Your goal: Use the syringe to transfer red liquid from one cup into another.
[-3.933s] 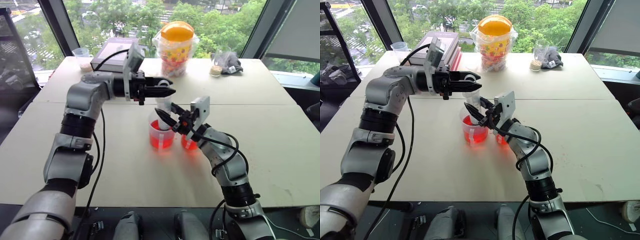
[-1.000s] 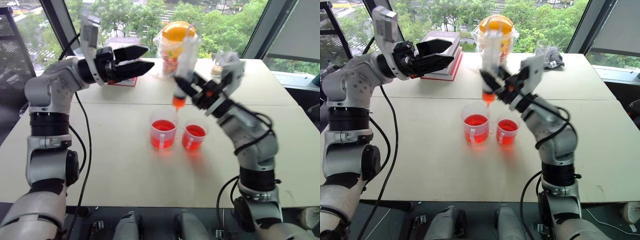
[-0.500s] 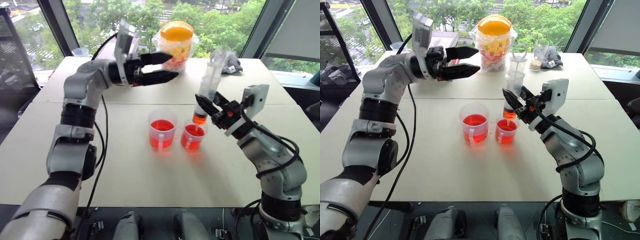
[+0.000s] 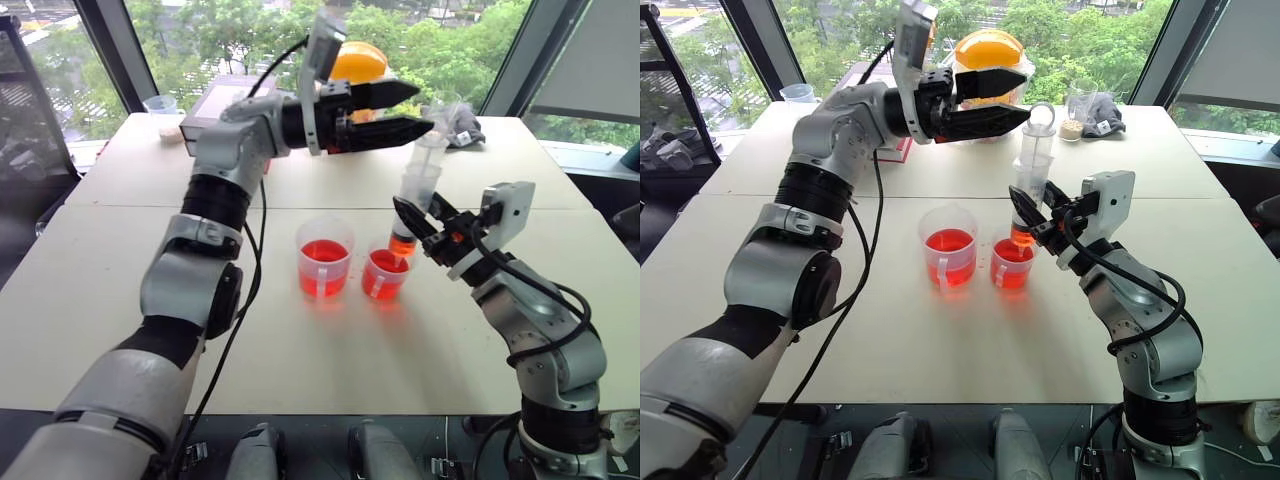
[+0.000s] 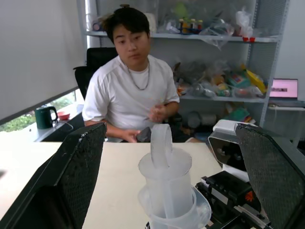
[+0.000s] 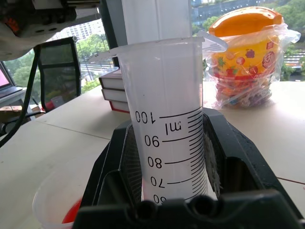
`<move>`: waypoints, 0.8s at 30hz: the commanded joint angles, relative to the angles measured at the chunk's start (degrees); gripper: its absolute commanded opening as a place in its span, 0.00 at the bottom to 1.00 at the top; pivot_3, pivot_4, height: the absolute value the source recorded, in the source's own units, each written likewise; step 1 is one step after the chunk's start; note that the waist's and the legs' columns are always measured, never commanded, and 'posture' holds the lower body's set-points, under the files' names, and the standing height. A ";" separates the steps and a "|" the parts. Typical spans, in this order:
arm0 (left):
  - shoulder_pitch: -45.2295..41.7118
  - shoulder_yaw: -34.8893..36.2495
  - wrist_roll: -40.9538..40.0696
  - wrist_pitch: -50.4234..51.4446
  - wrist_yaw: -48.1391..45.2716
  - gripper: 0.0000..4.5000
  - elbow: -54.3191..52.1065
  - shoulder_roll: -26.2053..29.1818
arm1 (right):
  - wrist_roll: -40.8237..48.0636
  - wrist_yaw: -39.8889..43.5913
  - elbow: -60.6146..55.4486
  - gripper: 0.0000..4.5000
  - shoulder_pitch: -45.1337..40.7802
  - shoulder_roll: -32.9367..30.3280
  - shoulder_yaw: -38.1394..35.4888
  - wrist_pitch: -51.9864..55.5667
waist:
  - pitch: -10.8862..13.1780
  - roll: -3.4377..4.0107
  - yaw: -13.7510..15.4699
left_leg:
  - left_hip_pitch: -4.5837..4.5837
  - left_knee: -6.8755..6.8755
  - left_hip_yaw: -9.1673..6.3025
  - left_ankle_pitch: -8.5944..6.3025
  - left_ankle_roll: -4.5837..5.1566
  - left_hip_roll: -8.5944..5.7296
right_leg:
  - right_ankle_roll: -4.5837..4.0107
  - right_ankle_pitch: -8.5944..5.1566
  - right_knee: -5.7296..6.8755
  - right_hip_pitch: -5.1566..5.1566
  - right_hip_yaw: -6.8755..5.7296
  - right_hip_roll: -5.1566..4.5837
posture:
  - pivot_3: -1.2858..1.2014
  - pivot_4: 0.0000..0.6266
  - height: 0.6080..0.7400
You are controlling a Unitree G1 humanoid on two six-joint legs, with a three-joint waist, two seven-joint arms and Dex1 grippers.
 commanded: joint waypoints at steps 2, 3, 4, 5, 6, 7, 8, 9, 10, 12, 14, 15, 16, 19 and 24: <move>-3.67 0.92 1.22 -3.05 -0.12 0.98 3.01 -1.91 | -0.22 -0.22 -2.65 0.31 -0.61 -0.50 -0.22 -1.38 | 0.01 -0.01 0.08 | -0.02 0.00 0.00 0.00 0.01 0.00 | 0.00 0.00 -0.03 0.00 0.00 0.00 | 0.52 0.24 1.00; -4.02 1.15 1.41 -3.34 -0.11 0.87 3.97 -2.34 | -0.28 -0.21 -2.78 0.31 -0.61 -0.57 -0.15 -1.28 | 0.01 -0.01 0.09 | -0.03 0.00 0.00 -0.01 0.02 0.00 | 0.00 0.00 -0.05 0.00 0.00 0.00 | 0.52 0.24 1.00; -4.32 1.35 1.55 -3.60 -0.10 0.80 4.75 -2.66 | -0.36 -0.22 -2.89 0.31 -0.59 -0.63 -0.04 -1.22 | 0.01 -0.01 0.10 | -0.04 0.00 0.00 -0.02 0.03 0.00 | 0.00 0.00 -0.07 0.00 0.00 0.00 | 0.52 0.24 1.00; -4.56 1.50 1.63 -3.80 -0.16 0.69 5.32 -2.85 | -0.40 -0.23 -2.98 0.31 -0.58 -0.66 0.04 -1.18 | 0.01 -0.01 0.09 | -0.04 0.00 -0.01 -0.02 0.04 0.00 | 0.00 0.00 -0.08 0.00 0.00 0.00 | 0.52 0.24 1.00; -4.74 1.59 1.70 -4.02 -0.22 0.59 5.77 -3.00 | -0.39 -0.27 -3.07 0.31 -0.56 -0.66 0.10 -1.14 | 0.01 -0.01 0.09 | -0.04 0.00 -0.01 -0.03 0.05 0.00 | 0.00 0.00 -0.09 0.00 0.00 0.00 | 0.52 0.24 1.00; -4.91 1.64 1.73 -4.18 -0.34 0.48 6.14 -3.21 | -0.36 -0.32 -3.21 0.31 -0.52 -0.66 0.16 -1.06 | 0.01 -0.01 0.08 | -0.05 0.00 -0.01 -0.03 0.05 0.00 | 0.00 0.00 -0.09 0.00 0.00 0.00 | 0.52 0.24 1.00; -5.11 1.73 1.66 -4.33 -0.49 0.34 6.49 -3.53 | -0.35 -0.35 -3.38 0.31 -0.46 -0.73 0.21 -0.97 | 0.01 -0.01 0.06 | -0.05 0.00 -0.01 -0.03 0.05 0.00 | 0.00 0.00 -0.09 0.00 0.00 0.00 | 0.52 0.24 1.00; -5.32 1.82 1.66 -4.44 -0.47 0.25 6.93 -3.89 | -0.31 -0.39 -3.53 0.31 -0.41 -0.79 0.24 -0.90 | 0.01 -0.01 0.03 | -0.05 0.00 -0.01 -0.03 0.05 0.00 | 0.00 0.00 -0.09 0.00 0.00 0.00 | 0.52 0.24 1.00; -5.48 1.91 1.69 -4.53 -0.46 0.16 7.26 -4.13 | -0.28 -0.42 -3.62 0.31 -0.38 -0.84 0.27 -0.86 | 0.01 -0.01 0.04 | -0.05 0.00 -0.01 -0.03 0.05 0.00 | 0.00 0.00 -0.09 -0.01 0.00 0.00 | 0.52 0.24 1.00; -5.51 1.88 2.04 -4.74 -0.65 0.01 7.60 -4.36 | -0.22 -0.54 -3.74 0.31 -0.35 -0.87 0.29 -0.82 | 0.01 -0.01 0.03 | -0.05 0.00 -0.01 -0.03 0.05 0.00 | 0.00 0.00 -0.09 -0.01 0.00 0.00 | 0.52 0.24 1.00; -5.44 1.76 2.43 -4.86 -0.95 0.01 7.76 -4.48 | -0.22 -0.64 -3.87 0.31 -0.42 -0.98 0.32 -0.77 | 0.01 -0.01 0.01 | -0.05 0.00 -0.01 -0.03 0.05 0.00 | -0.01 0.00 -0.09 -0.01 0.00 0.00 | 0.52 0.24 1.00; -5.24 1.35 2.84 -5.15 -1.52 0.01 7.63 -4.47 | -0.15 -0.68 -3.97 0.31 -0.58 -1.05 0.31 -0.68 | 0.01 -0.01 0.02 | -0.05 0.00 -0.02 -0.03 0.05 0.00 | -0.01 0.00 -0.09 -0.01 0.00 0.00 | 0.52 0.24 1.00; -4.98 1.01 3.20 -5.50 -2.09 0.01 7.44 -4.47 | -0.07 -0.75 -4.06 0.31 -0.77 -1.11 0.27 -0.55 | 0.01 -0.01 0.03 | -0.05 0.00 -0.02 -0.03 0.05 0.00 | -0.01 0.00 -0.09 -0.01 0.00 0.00 | 0.52 0.24 1.00; -4.28 0.35 4.26 -6.21 -3.05 0.01 7.27 -4.46 | 0.29 -0.93 -4.33 0.31 -1.49 -1.33 -0.02 -0.15 | 0.01 -0.01 0.06 | -0.05 0.00 -0.02 -0.03 0.05 0.00 | -0.01 0.00 -0.09 -0.01 0.00 0.00 | 0.52 0.24 1.00; -2.98 -0.15 5.51 -6.63 -3.56 0.01 7.29 -4.72 | 1.92 -1.80 -5.78 0.31 -2.99 -1.53 -0.81 1.42 | 0.01 -0.01 0.04 | -0.06 0.00 -0.02 -0.03 0.05 0.00 | -0.02 -0.01 -0.09 -0.01 0.00 0.00 | 0.52 0.24 1.00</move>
